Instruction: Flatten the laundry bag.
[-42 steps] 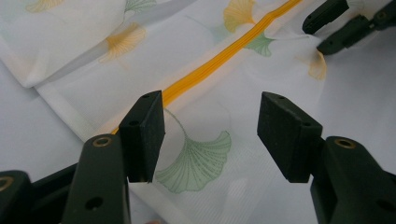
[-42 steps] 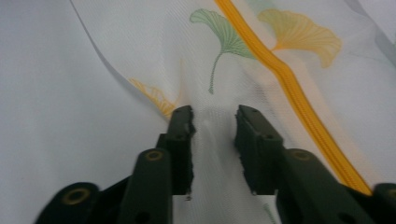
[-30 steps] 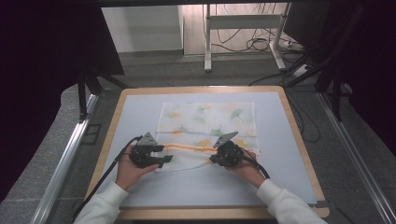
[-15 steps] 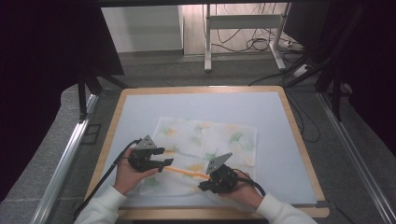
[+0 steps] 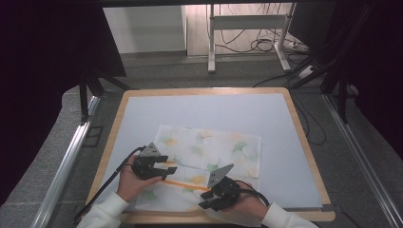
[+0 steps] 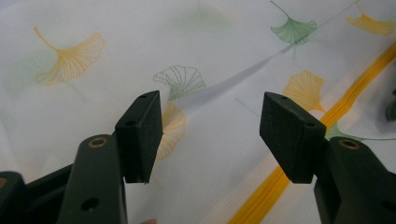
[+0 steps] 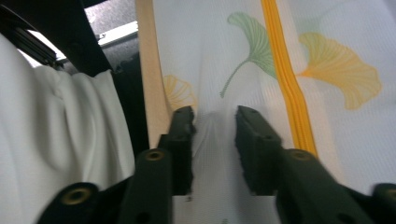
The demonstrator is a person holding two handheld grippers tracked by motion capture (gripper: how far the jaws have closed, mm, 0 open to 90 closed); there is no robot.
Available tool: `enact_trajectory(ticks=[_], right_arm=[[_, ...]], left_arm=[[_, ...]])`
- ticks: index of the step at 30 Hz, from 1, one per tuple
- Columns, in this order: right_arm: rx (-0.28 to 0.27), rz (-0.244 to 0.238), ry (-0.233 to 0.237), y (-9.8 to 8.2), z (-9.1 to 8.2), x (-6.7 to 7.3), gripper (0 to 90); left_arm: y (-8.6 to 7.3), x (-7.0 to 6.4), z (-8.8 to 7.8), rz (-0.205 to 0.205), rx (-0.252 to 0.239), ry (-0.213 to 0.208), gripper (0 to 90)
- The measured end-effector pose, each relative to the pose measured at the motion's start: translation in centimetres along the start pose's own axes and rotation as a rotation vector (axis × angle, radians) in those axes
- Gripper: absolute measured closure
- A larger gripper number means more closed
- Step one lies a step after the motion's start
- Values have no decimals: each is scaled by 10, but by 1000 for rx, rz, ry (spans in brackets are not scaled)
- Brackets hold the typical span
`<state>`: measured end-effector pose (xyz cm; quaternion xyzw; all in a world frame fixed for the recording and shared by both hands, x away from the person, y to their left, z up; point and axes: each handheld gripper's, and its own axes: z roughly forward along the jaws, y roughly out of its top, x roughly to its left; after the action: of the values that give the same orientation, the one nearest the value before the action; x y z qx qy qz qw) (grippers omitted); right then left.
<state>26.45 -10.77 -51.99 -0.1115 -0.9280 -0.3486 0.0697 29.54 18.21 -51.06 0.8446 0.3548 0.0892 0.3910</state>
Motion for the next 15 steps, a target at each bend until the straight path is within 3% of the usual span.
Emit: enact_trajectory(ticks=[3, 4, 5, 6, 9, 10, 11, 13, 14, 15], right_arm=[[-34, 16, 3, 2, -8, -1, 545], [-85, 32, -7, 4, -20, -5, 512], [-85, 32, -7, 4, -20, -5, 512], [-120, 47, -36, 4, -31, -9, 481], [-160, 72, -126, 6, -46, -19, 433], [-160, 72, -126, 6, -46, -19, 433], [-166, 88, -201, 8, -52, -28, 402], [-170, 93, -221, 9, -53, -31, 392], [-169, 104, -265, 14, -54, -41, 381], [-169, 104, -265, 14, -54, -41, 381]], left_arm=[[-5, -2, -3, -6, 8, -18, 445], [-8, -4, -5, -9, 15, -23, 504], [-8, -4, -5, -9, 15, -23, 530], [-9, -5, -5, -7, 20, -27, 563], [-13, -8, -7, 6, 40, -19, 683], [-13, -8, -7, 6, 40, -19, 720], [-14, -9, -7, 10, 54, -14, 787], [-15, -10, -6, 8, 69, -19, 850], [-18, -11, -4, 7, 82, -25, 879], [-18, -11, -4, 7, 82, -25, 895]])
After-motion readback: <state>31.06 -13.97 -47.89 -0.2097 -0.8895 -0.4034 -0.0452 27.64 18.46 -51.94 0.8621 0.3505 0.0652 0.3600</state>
